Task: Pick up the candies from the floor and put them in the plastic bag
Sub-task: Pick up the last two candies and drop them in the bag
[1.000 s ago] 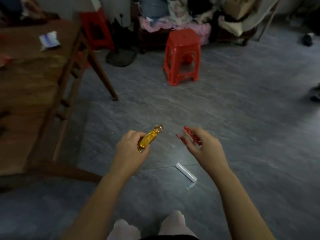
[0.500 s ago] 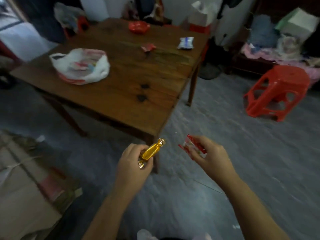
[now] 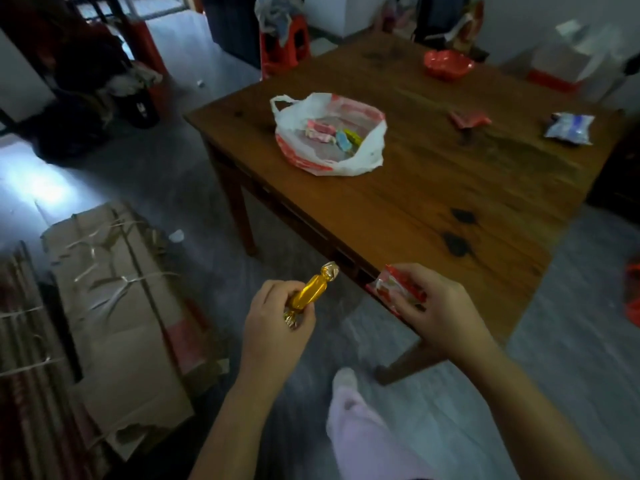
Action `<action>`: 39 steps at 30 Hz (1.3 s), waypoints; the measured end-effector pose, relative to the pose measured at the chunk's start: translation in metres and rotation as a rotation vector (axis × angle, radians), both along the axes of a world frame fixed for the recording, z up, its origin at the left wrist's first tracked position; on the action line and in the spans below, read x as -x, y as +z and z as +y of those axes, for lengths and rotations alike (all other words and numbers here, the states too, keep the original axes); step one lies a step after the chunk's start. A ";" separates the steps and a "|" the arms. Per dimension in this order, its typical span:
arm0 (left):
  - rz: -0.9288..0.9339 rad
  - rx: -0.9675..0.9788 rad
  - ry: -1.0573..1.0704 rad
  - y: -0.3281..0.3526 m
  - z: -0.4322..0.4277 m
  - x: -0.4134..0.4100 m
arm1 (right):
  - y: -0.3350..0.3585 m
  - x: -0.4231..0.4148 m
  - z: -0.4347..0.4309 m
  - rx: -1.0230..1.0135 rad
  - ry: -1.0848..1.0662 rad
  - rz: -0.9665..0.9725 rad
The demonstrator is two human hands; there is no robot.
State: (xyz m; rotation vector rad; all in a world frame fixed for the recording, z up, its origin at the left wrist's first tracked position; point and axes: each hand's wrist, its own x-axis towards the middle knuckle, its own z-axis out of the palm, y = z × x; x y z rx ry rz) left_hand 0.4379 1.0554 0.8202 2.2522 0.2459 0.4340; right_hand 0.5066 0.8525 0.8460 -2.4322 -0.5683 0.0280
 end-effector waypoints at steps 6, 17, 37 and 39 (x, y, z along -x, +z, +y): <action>-0.025 -0.092 -0.034 0.011 0.059 -0.103 | -0.012 -0.124 0.054 -0.052 -0.021 0.037; -0.009 -0.107 -0.161 0.023 0.141 -0.274 | -0.002 -0.291 0.135 -0.107 -0.142 0.035; 0.045 -0.057 -0.720 -0.012 0.246 -0.498 | -0.072 -0.402 0.218 -0.135 -0.848 0.355; 0.033 -0.074 -0.746 -0.017 0.241 -0.504 | -0.069 -0.404 0.217 -0.178 -0.883 0.361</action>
